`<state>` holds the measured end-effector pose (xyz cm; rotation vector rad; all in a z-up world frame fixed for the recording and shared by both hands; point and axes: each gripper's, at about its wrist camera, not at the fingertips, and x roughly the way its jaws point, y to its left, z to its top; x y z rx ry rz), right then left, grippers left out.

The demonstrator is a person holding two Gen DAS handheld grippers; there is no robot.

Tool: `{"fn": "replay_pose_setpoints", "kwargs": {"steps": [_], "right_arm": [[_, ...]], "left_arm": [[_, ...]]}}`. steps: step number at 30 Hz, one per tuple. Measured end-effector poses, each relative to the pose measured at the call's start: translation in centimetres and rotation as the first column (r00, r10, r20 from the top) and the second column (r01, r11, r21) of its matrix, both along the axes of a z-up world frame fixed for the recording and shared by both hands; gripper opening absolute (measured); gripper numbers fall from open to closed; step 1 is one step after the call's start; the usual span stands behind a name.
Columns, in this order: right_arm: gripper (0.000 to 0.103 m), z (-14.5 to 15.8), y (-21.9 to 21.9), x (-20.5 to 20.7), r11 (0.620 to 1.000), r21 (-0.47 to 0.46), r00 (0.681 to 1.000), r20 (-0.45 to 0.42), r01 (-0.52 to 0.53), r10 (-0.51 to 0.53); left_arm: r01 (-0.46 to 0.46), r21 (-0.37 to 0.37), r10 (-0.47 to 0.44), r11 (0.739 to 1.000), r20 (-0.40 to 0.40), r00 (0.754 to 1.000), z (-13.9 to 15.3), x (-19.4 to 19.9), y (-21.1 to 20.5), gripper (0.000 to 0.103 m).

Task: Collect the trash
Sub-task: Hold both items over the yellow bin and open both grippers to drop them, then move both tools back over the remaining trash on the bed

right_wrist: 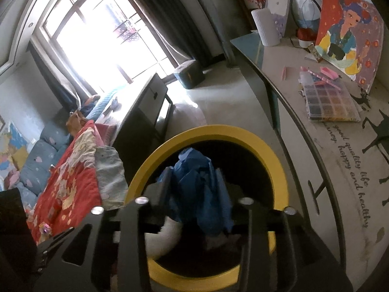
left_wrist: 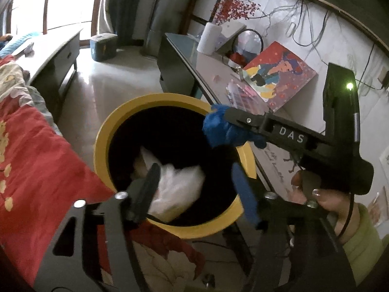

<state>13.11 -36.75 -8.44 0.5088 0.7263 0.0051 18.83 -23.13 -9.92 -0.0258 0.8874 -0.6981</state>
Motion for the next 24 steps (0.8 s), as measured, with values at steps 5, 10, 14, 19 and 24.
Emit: {"fn": "replay_pose_setpoints", "kwargs": {"steps": [5, 10, 14, 19, 24], "right_arm": [[0.051, 0.4, 0.1, -0.3, 1.0, -0.016, 1.0, 0.011, 0.015, -0.015], [0.061, 1.0, 0.6, -0.6, 0.998, -0.057, 0.999, 0.026, 0.023, -0.022], [0.071, 1.9, 1.2, -1.2, 0.994, -0.105, 0.998, 0.051, 0.032, -0.026], [0.077, 3.0, 2.1, -1.7, 0.99, -0.138, 0.997, 0.078, 0.031, -0.02], [0.079, 3.8, 3.0, -2.0, 0.987, -0.161, 0.996, 0.092, 0.017, -0.003]], "left_arm": [[-0.028, -0.018, 0.029, 0.999, 0.013, 1.0, 0.7, -0.4, 0.9, 0.077], [-0.062, -0.048, 0.063, 0.997, 0.023, 0.998, 1.8, -0.8, 1.9, 0.092], [-0.098, -0.05, 0.1, 0.994, 0.047, 0.994, 2.8, -1.3, 2.8, 0.092], [-0.134, -0.053, 0.138, 0.99, 0.08, 0.987, 4.0, -2.1, 4.0, 0.092], [-0.178, -0.059, 0.184, 0.982, 0.105, 0.977, 4.8, -2.9, 5.7, 0.092]]}}
